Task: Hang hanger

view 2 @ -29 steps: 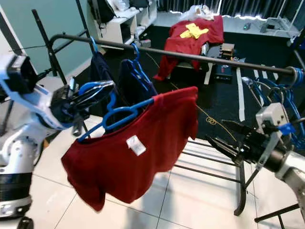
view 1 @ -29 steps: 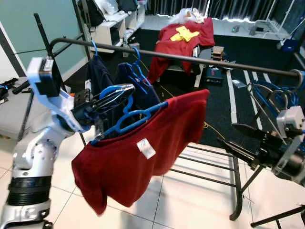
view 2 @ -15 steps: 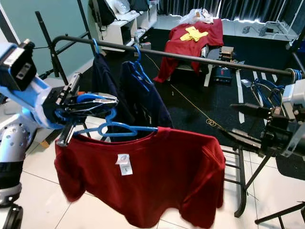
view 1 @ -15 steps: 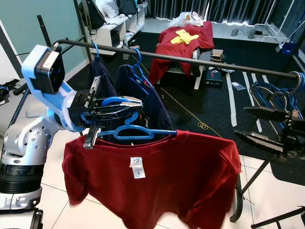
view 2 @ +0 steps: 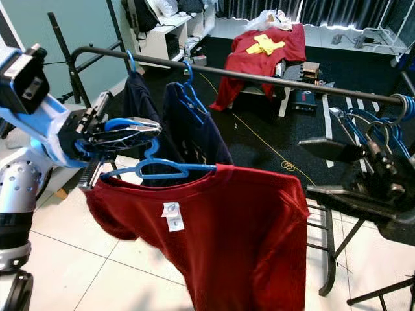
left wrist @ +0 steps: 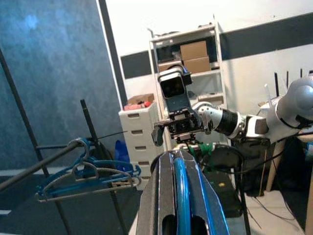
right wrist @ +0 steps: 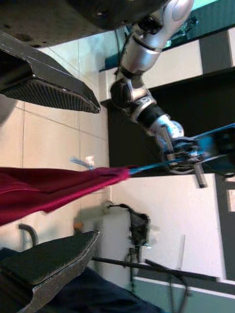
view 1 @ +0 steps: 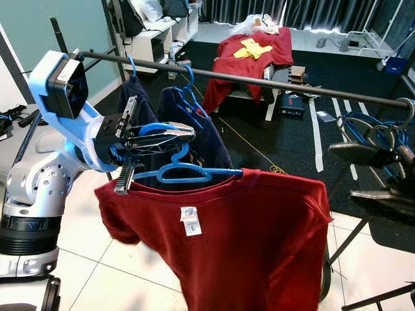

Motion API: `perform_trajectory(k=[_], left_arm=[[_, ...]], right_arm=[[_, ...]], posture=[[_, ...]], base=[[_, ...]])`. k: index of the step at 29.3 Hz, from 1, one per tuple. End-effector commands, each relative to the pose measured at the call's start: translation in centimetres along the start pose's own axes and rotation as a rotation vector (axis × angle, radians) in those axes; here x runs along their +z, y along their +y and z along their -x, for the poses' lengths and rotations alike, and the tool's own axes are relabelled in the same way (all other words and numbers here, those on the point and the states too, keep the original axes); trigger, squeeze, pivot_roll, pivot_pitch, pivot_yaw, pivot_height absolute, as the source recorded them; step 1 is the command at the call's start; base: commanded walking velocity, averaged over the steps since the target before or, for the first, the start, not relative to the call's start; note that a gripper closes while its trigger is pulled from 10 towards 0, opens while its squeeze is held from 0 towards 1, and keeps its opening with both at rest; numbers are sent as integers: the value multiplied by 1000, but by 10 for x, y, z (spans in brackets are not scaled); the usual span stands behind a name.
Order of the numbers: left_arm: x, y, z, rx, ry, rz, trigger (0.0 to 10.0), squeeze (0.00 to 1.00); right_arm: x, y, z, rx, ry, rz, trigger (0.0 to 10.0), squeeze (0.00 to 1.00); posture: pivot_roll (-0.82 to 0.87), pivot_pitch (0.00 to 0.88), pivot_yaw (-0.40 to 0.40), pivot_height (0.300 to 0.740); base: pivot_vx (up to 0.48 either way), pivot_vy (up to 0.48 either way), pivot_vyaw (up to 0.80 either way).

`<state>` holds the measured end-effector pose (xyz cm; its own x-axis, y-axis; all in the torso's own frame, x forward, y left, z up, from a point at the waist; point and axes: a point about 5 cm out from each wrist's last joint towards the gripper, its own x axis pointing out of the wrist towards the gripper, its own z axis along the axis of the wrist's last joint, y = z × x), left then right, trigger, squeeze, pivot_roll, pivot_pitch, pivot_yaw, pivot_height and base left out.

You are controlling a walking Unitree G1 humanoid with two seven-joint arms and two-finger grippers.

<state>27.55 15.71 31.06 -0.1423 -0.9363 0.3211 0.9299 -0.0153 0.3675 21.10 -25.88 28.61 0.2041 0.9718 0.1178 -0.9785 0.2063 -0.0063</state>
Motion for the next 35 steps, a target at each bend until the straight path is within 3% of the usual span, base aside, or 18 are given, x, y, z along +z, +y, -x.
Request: perform_trajectory(k=[1, 10, 21, 22, 23, 24, 25, 26, 35], left_arm=[[7, 0, 0, -13, -5, -18, 8941, 0], [14, 0, -3, -56, -32, -21, 8902, 0], [20, -3, 3, -76, -33, -32, 9020, 0], [21, -1, 5, -68, -33, -38, 9020, 0], [21, -1, 5, -68, -33, -38, 9020, 0], [22, 0, 6, -61, -33, -42, 9020, 0], [22, 0, 6, -61, -33, -42, 9020, 0], [23, 1, 8, -50, -31, -49, 9020, 0], [29, 4, 15, -7, -57, -74, 8941, 0]], right_arm=[[-2, 3, -5, 23, 25, 10, 10000, 0], [-31, -1, -12, -21, 167, -55, 10000, 0], [-41, -5, -7, -63, 227, -68, 10000, 0], [-45, -4, -6, -64, 255, -77, 7569, 0], [-45, -4, -6, -64, 255, -77, 7569, 0], [-49, -4, -6, -64, 278, -84, 2510, 0], [-49, -4, -6, -64, 278, -84, 2510, 0], [-52, -3, -6, -62, 292, -94, 0, 0], [-59, -6, -4, -86, 330, -95, 0, 0]], posture=[[-8, 44, 10, 740], [-8, 44, 11, 740], [-6, 42, 8, 740], [-6, 42, 8, 740], [-6, 42, 8, 740], [-9, 42, 9, 740], [-9, 42, 9, 740], [-9, 42, 9, 740], [-10, 42, 5, 740]], base=[[0, 0, 0], [0, 0, 0], [0, 0, 0], [0, 0, 0], [0, 0, 0], [0, 0, 0], [0, 0, 0], [0, 0, 0], [0, 0, 0]])
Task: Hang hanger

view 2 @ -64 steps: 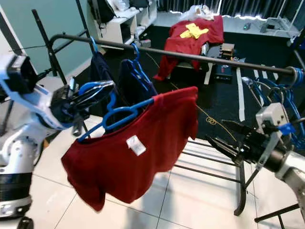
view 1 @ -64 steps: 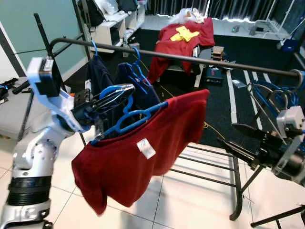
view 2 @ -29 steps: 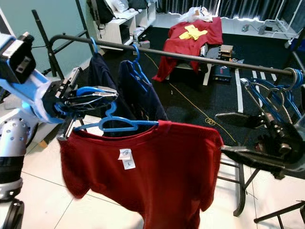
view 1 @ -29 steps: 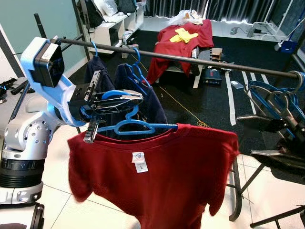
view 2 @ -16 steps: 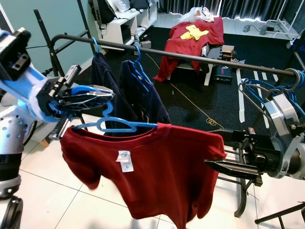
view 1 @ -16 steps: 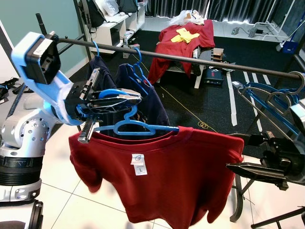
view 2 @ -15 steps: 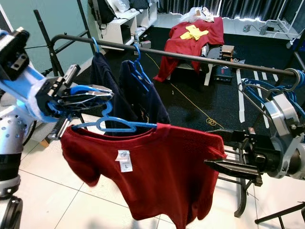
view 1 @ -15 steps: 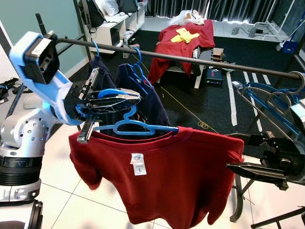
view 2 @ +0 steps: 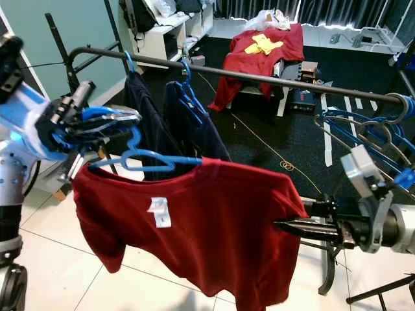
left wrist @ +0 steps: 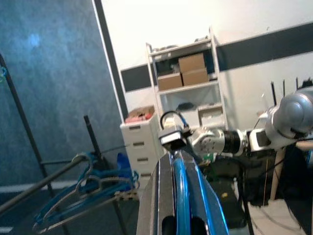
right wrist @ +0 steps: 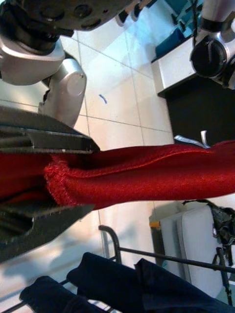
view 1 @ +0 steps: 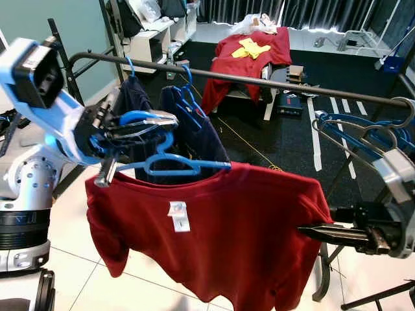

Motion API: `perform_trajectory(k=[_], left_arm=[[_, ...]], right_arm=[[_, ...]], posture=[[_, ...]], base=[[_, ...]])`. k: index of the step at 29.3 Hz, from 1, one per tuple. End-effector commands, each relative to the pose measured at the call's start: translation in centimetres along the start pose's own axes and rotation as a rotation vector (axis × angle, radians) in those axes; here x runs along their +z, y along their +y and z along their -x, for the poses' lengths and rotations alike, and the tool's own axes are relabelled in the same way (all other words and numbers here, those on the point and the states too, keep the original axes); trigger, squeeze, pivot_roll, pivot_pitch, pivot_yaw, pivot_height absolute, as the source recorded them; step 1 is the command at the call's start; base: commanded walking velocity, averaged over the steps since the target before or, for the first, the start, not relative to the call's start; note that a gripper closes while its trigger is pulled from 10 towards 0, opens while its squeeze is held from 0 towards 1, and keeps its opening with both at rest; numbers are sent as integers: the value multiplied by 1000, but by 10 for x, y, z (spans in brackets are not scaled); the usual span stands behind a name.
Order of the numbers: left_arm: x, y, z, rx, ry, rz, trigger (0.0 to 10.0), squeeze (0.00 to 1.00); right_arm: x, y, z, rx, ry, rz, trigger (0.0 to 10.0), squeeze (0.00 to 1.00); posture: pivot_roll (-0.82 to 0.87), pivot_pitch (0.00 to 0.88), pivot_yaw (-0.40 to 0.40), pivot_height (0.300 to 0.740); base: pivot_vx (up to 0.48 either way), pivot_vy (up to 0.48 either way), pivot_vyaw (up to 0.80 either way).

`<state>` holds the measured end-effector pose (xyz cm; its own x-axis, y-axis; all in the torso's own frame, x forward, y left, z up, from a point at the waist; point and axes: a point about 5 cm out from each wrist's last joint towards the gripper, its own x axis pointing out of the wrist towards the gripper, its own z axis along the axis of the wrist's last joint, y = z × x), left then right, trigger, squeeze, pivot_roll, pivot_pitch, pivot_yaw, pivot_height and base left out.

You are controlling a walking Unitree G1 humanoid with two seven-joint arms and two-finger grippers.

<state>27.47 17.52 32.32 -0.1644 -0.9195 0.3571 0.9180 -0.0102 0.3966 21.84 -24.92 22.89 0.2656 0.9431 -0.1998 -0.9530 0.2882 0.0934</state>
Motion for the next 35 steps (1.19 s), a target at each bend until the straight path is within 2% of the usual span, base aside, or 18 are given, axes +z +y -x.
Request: perform_trajectory(k=[1, 7, 12, 14, 17, 20, 22, 24, 29, 31, 32, 35], left_arm=[[11, 1, 3, 5, -10, -44, 8941, 0], [11, 2, 9, 33, 2, -49, 8941, 0], [5, 1, 21, 71, 39, -27, 8941, 0], [-3, 2, 33, 114, 93, -8, 9137, 0], [-6, 2, 40, 138, 123, -4, 9137, 0], [-10, 2, 64, 229, 200, 1, 9294, 0], [-10, 2, 64, 229, 200, 1, 9294, 0], [-9, 0, 70, 243, 218, 0, 9373, 0], [-8, 0, 71, 240, 216, -6, 9412, 0], [-7, 1, 70, 244, 204, -14, 9412, 0], [-4, 2, 70, 252, 184, -31, 9412, 0], [0, 3, 69, 265, 153, -49, 9451, 0]], right_arm=[[0, -3, 1, -19, 10, 16, 0, 0], [6, -7, 4, -60, -19, 48, 0, 0], [26, -18, 20, -176, -116, 123, 0, 0], [42, -26, 39, -287, -192, 186, 0, 0], [49, -30, 48, -340, -225, 209, 0, 0], [66, -36, 74, -503, -290, 273, 0, 0], [66, -36, 74, -503, -290, 273, 0, 0], [70, -37, 83, -558, -314, 286, 0, 0], [68, -39, 85, -575, -312, 289, 0, 0], [65, -40, 83, -575, -301, 283, 0, 0], [59, -44, 86, -623, -289, 263, 0, 0], [49, -48, 85, -654, -258, 240, 0, 0]], posture=[[-8, 41, 4, 740], [-7, 41, 3, 740], [-6, 41, 2, 740], [-7, 39, 2, 740], [-7, 39, 2, 740], [-7, 35, 4, 740], [-7, 35, 4, 740], [-7, 34, 5, 740], [-7, 32, 4, 740], [-7, 32, 4, 740], [-7, 35, 5, 740], [-10, 35, 5, 740]], base=[[0, 0, 0], [0, 0, 0], [0, 0, 0], [0, 0, 0], [0, 0, 0], [0, 0, 0], [0, 0, 0], [0, 0, 0], [0, 0, 0], [0, 0, 0], [0, 0, 0], [0, 0, 0]])
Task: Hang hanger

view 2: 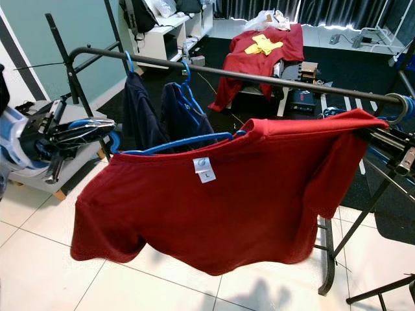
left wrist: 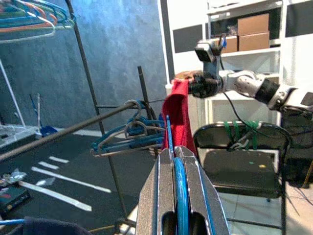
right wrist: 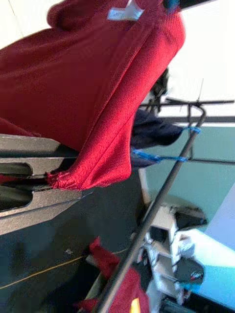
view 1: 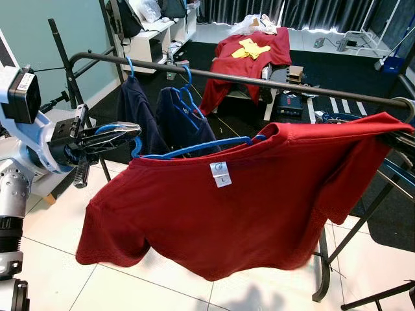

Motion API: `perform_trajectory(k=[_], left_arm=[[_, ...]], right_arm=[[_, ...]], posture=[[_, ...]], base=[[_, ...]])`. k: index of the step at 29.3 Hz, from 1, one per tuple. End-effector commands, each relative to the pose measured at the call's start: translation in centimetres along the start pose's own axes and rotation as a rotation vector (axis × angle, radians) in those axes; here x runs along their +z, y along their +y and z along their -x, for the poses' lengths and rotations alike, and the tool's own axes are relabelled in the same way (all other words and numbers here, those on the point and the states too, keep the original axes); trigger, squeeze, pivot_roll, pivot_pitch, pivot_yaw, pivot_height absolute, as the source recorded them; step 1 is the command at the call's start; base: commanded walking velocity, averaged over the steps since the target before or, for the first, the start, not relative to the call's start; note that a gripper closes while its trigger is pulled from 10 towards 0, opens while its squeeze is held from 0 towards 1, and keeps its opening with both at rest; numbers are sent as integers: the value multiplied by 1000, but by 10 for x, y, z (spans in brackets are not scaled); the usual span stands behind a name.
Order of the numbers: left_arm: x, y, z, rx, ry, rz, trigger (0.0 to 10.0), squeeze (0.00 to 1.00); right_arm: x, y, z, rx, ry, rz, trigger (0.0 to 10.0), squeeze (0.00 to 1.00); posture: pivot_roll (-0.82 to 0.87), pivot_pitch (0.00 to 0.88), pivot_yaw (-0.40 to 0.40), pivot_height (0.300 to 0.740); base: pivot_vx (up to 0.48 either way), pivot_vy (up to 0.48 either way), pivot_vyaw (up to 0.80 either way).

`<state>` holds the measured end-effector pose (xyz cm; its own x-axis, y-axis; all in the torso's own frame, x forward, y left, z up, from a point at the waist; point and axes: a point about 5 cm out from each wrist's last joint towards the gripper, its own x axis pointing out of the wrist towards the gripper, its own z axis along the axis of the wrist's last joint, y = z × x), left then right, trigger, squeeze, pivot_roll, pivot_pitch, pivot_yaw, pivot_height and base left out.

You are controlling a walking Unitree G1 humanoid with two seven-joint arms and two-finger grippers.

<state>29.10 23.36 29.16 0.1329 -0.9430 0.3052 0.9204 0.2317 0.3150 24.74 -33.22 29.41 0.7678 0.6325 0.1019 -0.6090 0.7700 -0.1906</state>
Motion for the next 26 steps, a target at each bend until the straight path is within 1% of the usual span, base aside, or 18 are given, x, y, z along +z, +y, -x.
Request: perform_trajectory(k=[1, 3, 5, 9, 11, 13, 14, 16, 17, 18, 19, 20, 21, 22, 23, 24, 25, 26], left_arm=[[15, 5, 0, 42, -70, -62, 9451, 0], [18, 7, -1, 62, -105, -74, 9451, 0], [26, 9, -7, 78, -232, -70, 9765, 0], [29, 8, -9, 70, -299, -57, 9843, 0], [29, 8, -12, 65, -327, -46, 10000, 0], [21, 10, -27, 102, -416, 6, 10000, 0], [21, 10, -27, 102, -416, 6, 10000, 0], [11, 11, -41, 144, -467, 57, 10000, 0], [-8, 9, -66, 209, -517, 131, 10000, 0], [-8, 9, -66, 209, -517, 131, 10000, 0], [-19, 8, -76, 265, -540, 166, 10000, 0], [-19, 8, -76, 265, -540, 166, 10000, 0], [-29, 12, -84, 376, -564, 204, 10000, 0], [-29, 12, -84, 376, -564, 204, 10000, 0], [-38, 18, -89, 502, -596, 250, 10000, 0], [-38, 18, -89, 502, -596, 250, 10000, 0], [-45, 25, -93, 617, -614, 291, 10000, 0], [-45, 25, -93, 617, -614, 291, 10000, 0]], right_arm=[[-21, 5, -1, -12, 81, -18, 0, 0], [-32, 10, -3, 7, 126, -31, 0, 0], [-67, 36, -17, 92, 242, -84, 0, 0], [-84, 51, -27, 127, 284, -114, 0, 0], [-87, 59, -34, 147, 271, -127, 0, 0], [-87, 75, -53, 195, 206, -138, 0, 0], [-87, 75, -53, 195, 206, -138, 0, 0], [-85, 82, -63, 210, 159, -142, 0, 0], [-81, 91, -76, 220, 89, -148, 0, 0], [-81, 91, -76, 220, 89, -148, 0, 0], [-80, 96, -82, 217, 60, -159, 0, 0], [-80, 96, -82, 217, 60, -159, 0, 0], [-82, 102, -89, 222, 46, -169, 0, 0], [-82, 102, -89, 222, 46, -169, 0, 0], [-84, 110, -95, 237, 38, -185, 0, 0], [-84, 110, -95, 237, 38, -185, 0, 0], [-87, 117, -99, 256, 41, -195, 0, 0], [-87, 117, -99, 256, 41, -195, 0, 0]], posture=[[-10, 35, 5, 740], [-10, 35, 5, 740], [-14, 37, 1, 740], [-12, 36, 2, 740], [-10, 35, 1, 740], [1, 26, 12, 740], [1, 26, 12, 740], [11, 24, 14, 740], [24, 29, 8, 740], [24, 29, 8, 740], [20, 29, 3, 740], [20, 29, 3, 740], [18, 32, 5, 740], [18, 32, 5, 740], [20, 33, 6, 740], [20, 33, 6, 740], [26, 33, 9, 740], [26, 33, 9, 740]], base=[[0, 0, 0], [0, 0, 0], [0, 0, 0], [0, 0, 0], [0, 0, 0], [0, 0, 0], [0, 0, 0], [0, 0, 0], [0, 0, 0], [0, 0, 0], [0, 0, 0], [0, 0, 0], [0, 0, 0], [0, 0, 0], [0, 0, 0], [0, 0, 0], [0, 0, 0], [0, 0, 0]])
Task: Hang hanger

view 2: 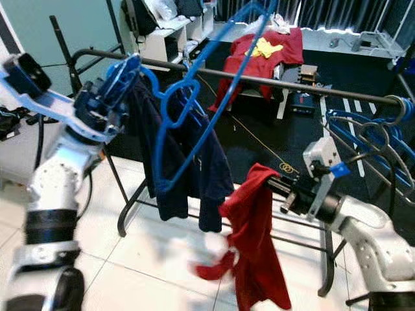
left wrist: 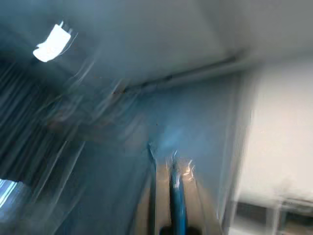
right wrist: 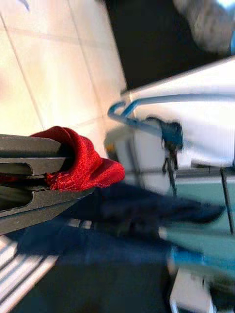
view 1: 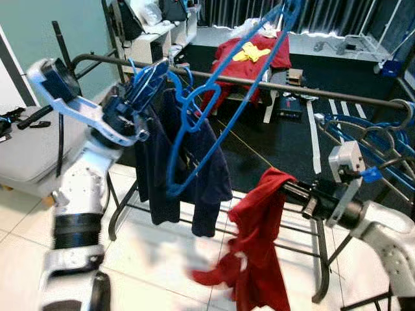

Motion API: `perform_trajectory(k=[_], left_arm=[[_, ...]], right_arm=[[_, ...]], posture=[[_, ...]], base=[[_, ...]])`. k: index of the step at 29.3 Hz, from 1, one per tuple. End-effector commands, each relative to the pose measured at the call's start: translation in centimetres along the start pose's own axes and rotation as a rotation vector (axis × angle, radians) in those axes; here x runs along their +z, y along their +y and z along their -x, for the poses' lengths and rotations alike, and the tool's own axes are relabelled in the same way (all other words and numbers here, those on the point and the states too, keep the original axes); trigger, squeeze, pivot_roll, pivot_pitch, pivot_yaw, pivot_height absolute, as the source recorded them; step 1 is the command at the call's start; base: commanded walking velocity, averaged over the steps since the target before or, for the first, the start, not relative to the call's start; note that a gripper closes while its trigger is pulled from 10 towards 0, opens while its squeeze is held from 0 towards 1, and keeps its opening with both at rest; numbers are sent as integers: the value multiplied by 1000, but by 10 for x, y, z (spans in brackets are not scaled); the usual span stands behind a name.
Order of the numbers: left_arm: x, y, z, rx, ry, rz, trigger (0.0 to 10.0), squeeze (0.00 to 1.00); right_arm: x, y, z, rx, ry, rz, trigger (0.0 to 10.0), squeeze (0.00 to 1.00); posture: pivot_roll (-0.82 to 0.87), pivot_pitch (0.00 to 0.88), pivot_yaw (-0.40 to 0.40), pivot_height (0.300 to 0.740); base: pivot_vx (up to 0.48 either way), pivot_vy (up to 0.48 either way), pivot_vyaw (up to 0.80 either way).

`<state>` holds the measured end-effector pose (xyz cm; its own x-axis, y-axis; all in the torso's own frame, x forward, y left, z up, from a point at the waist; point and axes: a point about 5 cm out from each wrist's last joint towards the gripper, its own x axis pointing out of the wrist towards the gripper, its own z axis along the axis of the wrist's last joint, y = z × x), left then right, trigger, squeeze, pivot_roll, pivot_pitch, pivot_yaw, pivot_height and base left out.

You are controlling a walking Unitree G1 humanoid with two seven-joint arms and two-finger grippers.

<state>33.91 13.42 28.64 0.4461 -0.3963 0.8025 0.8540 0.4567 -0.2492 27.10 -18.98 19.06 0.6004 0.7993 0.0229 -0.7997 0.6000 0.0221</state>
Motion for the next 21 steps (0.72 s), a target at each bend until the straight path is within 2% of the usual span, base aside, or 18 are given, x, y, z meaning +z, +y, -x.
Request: perform_trajectory(k=[1, 2, 5, 6, 7, 8, 10, 11, 14, 19, 20, 21], left_arm=[[2, 10, -1, 123, -28, -25, 10000, 0], [2, 10, -1, 123, -28, -25, 10000, 0], [-1, 23, -6, 322, -98, -27, 10000, 0], [-1, 23, -6, 322, -98, -27, 10000, 0], [5, 29, -8, 401, -158, -18, 10000, 0], [5, 29, -8, 401, -158, -18, 10000, 0], [18, 37, -10, 490, -249, 9, 10000, 0], [18, 37, -10, 490, -249, 9, 10000, 0], [42, 49, -9, 561, -370, 31, 10000, 0], [47, 51, -7, 564, -384, 25, 10000, 0], [55, 55, 1, 543, -339, -84, 10000, 0], [55, 61, 13, 546, -186, -280, 10000, 0]], right_arm=[[4, 6, -4, 25, -7, 30, 0, 0], [4, 6, -4, 25, -7, 30, 0, 0], [-15, 15, -6, 55, 97, 25, 0, 0], [-15, 15, -6, 55, 97, 25, 0, 0], [-27, 15, -3, 49, 167, 27, 0, 0], [-27, 15, -3, 49, 167, 27, 0, 0], [-43, 12, 3, 12, 265, 26, 0, 0], [-43, 12, 3, 12, 265, 26, 0, 0], [-71, -8, 17, -167, 387, 15, 0, 0], [-76, -12, 21, -207, 406, 14, 0, 0], [-78, -26, 27, -343, 391, 17, 0, 0], [-80, -39, 35, -481, 349, -16, 4824, 0]], posture=[[26, 33, 9, 740], [26, 33, 9, 740], [22, 36, 14, 740], [22, 36, 14, 740], [18, 38, 12, 740], [18, 38, 12, 740], [11, 39, 10, 740], [11, 39, 10, 740], [4, 40, 14, 740], [4, 40, 14, 740], [3, 41, 19, 740], [2, 41, 19, 740]], base=[[0, 0, 0], [0, 0, 0], [0, 0, 0], [0, 0, 0], [0, 0, 0], [0, 0, 0], [0, 0, 0], [0, 0, 0], [0, 0, 0], [0, 0, 0], [0, 0, 0], [0, 0, 0]])
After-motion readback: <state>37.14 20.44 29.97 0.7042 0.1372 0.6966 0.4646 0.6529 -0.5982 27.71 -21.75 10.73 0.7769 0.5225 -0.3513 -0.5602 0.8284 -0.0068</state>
